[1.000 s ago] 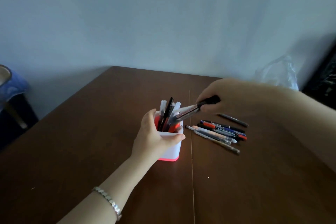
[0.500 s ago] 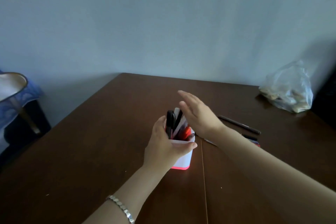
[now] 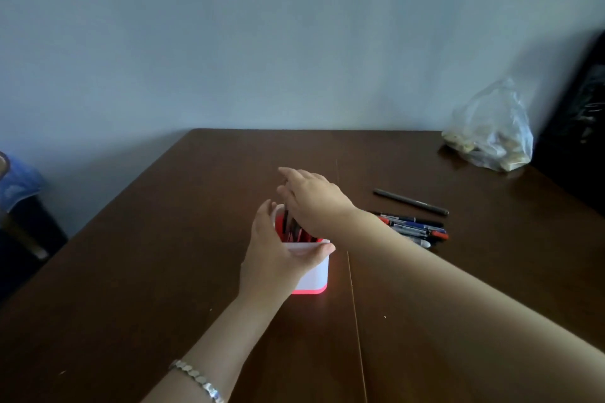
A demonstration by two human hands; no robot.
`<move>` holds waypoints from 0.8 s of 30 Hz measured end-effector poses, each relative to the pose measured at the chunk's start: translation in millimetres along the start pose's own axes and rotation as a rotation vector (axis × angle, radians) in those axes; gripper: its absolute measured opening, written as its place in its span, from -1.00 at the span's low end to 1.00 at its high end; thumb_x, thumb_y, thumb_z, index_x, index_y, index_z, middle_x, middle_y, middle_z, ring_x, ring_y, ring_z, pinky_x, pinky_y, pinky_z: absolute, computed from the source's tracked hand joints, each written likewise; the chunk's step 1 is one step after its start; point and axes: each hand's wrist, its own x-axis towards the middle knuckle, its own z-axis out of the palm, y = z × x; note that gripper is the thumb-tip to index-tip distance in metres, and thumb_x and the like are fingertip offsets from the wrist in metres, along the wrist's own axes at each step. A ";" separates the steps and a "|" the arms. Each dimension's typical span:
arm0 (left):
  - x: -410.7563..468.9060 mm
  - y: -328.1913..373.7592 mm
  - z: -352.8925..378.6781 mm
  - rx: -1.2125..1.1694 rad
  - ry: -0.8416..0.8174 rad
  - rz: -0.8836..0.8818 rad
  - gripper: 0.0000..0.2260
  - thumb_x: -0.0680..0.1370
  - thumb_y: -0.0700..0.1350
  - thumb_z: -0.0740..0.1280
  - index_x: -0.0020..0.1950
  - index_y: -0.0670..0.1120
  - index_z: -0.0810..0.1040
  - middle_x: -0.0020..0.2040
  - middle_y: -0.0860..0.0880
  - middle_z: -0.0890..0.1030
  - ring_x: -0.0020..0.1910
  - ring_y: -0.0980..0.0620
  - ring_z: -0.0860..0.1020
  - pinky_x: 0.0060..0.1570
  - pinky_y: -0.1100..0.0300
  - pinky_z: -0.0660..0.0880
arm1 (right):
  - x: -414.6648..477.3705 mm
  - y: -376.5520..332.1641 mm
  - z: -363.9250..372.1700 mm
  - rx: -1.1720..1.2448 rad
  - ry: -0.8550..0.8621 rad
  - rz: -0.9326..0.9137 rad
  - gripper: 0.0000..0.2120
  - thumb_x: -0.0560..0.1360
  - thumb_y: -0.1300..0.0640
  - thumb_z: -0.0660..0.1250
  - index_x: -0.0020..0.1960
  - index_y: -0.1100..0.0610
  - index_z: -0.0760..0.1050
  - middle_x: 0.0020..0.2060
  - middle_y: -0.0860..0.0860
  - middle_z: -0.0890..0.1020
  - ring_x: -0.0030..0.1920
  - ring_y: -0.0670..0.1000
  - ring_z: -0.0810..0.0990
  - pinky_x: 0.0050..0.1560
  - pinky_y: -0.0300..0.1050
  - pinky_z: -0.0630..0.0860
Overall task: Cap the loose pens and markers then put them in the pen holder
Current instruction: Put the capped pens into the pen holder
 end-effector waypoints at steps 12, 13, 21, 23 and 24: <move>-2.5 3.2 -1.4 -0.005 0.016 -0.005 -0.09 0.24 0.10 0.53 0.44 -0.03 0.11 0.36 0.00 0.32 0.28 0.03 0.37 0.09 0.11 0.45 | -84.9 128.1 -13.7 -0.114 0.058 0.346 -0.74 0.53 0.05 0.21 0.17 0.08 0.52 0.14 0.05 0.55 0.11 0.03 0.51 0.10 -0.12 0.44; -2.7 3.3 -0.9 -0.007 0.022 -0.003 -0.10 0.24 0.09 0.54 0.43 -0.04 0.12 0.36 0.00 0.32 0.28 0.03 0.37 0.07 0.13 0.44 | -95.7 138.3 -6.9 -0.206 -0.025 0.353 -0.69 0.53 0.00 0.20 0.24 0.04 0.46 0.22 0.02 0.49 0.20 0.02 0.46 0.19 -0.09 0.40; -2.4 3.8 -0.7 0.027 0.007 -0.024 -0.10 0.25 0.13 0.52 0.43 -0.01 0.09 0.37 0.00 0.32 0.29 0.02 0.37 0.13 0.04 0.49 | -99.1 153.8 17.3 -0.358 -0.088 0.255 -0.63 0.57 0.00 0.11 0.36 0.04 0.27 0.28 0.00 0.36 0.32 0.00 0.30 0.31 -0.10 0.34; -2.2 4.4 -1.0 0.031 0.007 -0.027 -0.10 0.25 0.13 0.51 0.43 -0.01 0.09 0.37 0.00 0.31 0.29 0.02 0.36 0.11 0.07 0.47 | -96.5 151.8 25.4 -0.486 -0.163 0.210 -0.60 0.59 0.09 0.09 0.40 0.09 0.18 0.32 0.05 0.32 0.35 0.03 0.30 0.31 -0.09 0.35; -2.0 4.1 -1.1 0.029 0.009 -0.027 -0.10 0.25 0.13 0.51 0.43 -0.01 0.09 0.37 0.00 0.31 0.29 0.03 0.36 0.11 0.07 0.47 | -95.9 150.3 27.3 -0.519 -0.190 0.200 -0.58 0.58 0.14 0.10 0.42 0.11 0.15 0.33 0.07 0.32 0.34 0.04 0.32 0.30 -0.09 0.36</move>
